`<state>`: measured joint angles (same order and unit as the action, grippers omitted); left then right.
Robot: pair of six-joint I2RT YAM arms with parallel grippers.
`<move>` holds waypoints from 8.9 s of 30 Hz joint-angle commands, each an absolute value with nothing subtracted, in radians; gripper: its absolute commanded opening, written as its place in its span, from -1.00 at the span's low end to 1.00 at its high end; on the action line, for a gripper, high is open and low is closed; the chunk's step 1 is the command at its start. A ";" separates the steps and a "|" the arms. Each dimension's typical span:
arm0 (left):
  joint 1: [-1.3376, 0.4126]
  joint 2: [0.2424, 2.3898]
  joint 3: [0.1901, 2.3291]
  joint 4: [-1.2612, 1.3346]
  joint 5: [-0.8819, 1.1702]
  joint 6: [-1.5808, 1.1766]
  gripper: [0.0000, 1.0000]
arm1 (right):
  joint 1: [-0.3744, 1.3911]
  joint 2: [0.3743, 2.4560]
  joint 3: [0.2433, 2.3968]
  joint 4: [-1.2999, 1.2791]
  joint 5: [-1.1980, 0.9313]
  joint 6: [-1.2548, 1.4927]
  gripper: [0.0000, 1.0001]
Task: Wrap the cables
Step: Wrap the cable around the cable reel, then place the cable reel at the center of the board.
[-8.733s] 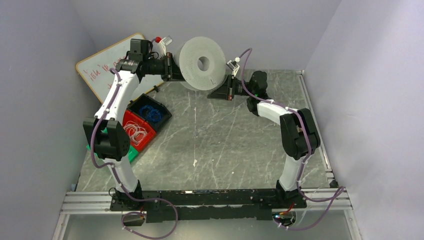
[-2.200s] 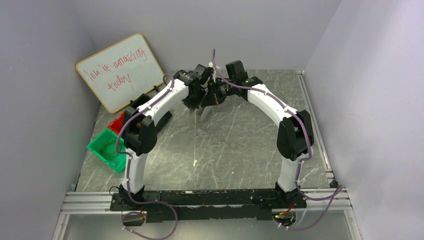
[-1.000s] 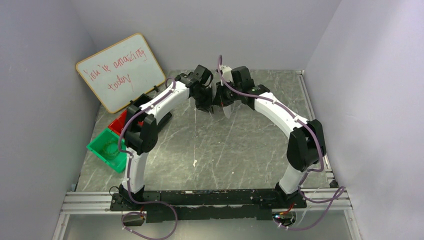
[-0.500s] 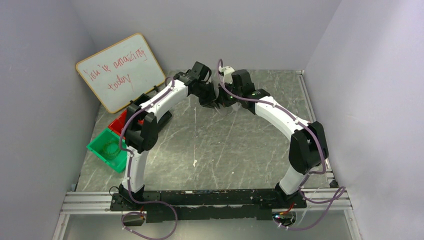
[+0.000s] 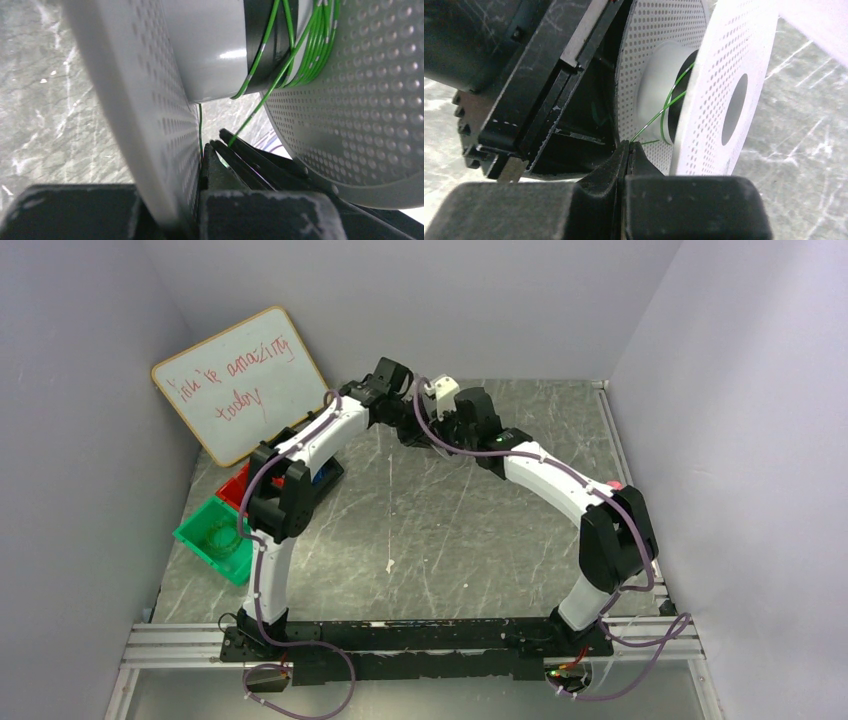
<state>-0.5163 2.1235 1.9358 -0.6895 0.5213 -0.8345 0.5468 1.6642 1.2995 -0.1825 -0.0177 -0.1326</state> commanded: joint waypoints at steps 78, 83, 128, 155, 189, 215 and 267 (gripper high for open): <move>-0.369 1.977 1.617 0.210 1.157 -1.252 -0.95 | 0.346 1.534 1.174 -0.089 -0.033 0.159 -1.00; -0.357 1.988 1.585 0.292 1.172 -1.260 -0.95 | 0.212 1.481 1.168 -0.113 -0.200 0.146 -1.00; -0.347 2.014 1.525 0.468 1.194 -1.365 -0.95 | 0.103 1.313 1.258 -0.483 -0.545 -0.109 -0.12; -0.354 1.994 1.506 0.492 1.207 -1.381 -0.95 | 0.093 1.512 1.257 -0.406 -0.533 -0.122 -0.91; -0.512 1.979 1.784 -0.584 0.790 -0.411 -0.95 | 0.101 2.092 2.259 -0.868 -0.396 0.038 -1.00; -0.684 1.932 1.781 -0.682 0.094 0.229 -0.95 | 0.171 1.917 2.011 -0.973 -0.647 0.007 -1.00; -0.737 1.946 1.788 -0.622 -0.138 0.289 -0.95 | 0.196 1.898 1.778 -1.027 -0.667 -0.044 -1.00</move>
